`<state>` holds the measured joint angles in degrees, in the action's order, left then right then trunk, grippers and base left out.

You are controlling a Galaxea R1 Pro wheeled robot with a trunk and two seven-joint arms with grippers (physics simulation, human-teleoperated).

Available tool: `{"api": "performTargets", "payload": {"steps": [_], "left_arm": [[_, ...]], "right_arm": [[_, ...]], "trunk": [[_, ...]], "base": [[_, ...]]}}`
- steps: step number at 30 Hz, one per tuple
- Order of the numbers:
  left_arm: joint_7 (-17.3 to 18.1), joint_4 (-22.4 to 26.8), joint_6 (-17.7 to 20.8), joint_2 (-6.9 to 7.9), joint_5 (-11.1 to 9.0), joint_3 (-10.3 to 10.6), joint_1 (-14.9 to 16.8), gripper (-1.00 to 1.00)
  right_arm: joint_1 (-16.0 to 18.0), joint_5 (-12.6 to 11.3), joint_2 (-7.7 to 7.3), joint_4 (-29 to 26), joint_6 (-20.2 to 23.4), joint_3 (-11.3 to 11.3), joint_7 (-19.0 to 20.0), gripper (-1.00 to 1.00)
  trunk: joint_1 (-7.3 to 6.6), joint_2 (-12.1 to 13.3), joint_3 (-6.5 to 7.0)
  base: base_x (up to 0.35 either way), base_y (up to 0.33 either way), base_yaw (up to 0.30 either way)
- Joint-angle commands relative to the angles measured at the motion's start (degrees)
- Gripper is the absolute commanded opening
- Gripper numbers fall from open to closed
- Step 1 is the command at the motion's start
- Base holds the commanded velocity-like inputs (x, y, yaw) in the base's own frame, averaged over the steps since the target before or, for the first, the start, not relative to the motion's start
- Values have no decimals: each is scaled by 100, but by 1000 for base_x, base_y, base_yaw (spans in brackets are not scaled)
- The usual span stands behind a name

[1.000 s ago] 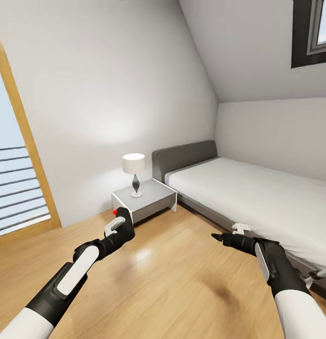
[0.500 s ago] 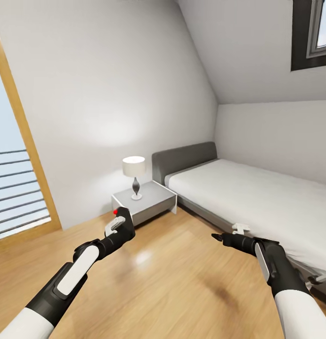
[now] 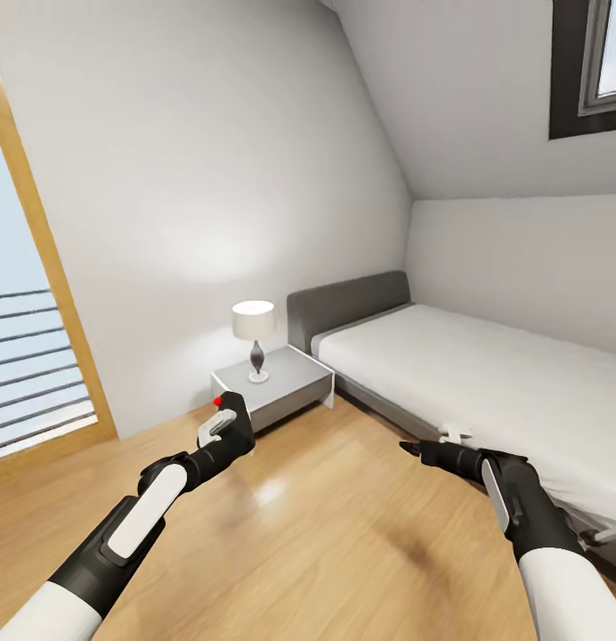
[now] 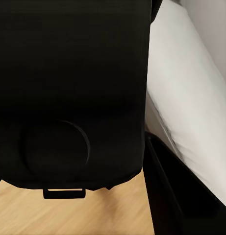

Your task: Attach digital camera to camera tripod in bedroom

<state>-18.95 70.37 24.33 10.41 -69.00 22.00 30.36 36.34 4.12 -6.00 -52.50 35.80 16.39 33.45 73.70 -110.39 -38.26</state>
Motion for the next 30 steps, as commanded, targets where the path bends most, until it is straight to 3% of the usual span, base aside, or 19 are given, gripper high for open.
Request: {"api": "performTargets", "payload": {"steps": [1, 19, 30], "left_arm": [[-54, 9, 4, 5, -43, 13, 5, -100], [-72, 3, 2, 5, -43, -3, 5, -100], [-70, 3, 2, 5, -43, -137, 5, -100]], "right_arm": [[5, 45, 5, -6, 23, 18, 48, 100], [5, 28, 3, -6, 22, 24, 64, 100], [5, 27, 2, -1, 24, 24, 65, 100]], "trunk": [[-23, 38, 12], [-419, 760, 335], [-660, 1201, 533]], "base": [[0, 0, 0], [0, 0, 0], [0, 0, 0]]}}
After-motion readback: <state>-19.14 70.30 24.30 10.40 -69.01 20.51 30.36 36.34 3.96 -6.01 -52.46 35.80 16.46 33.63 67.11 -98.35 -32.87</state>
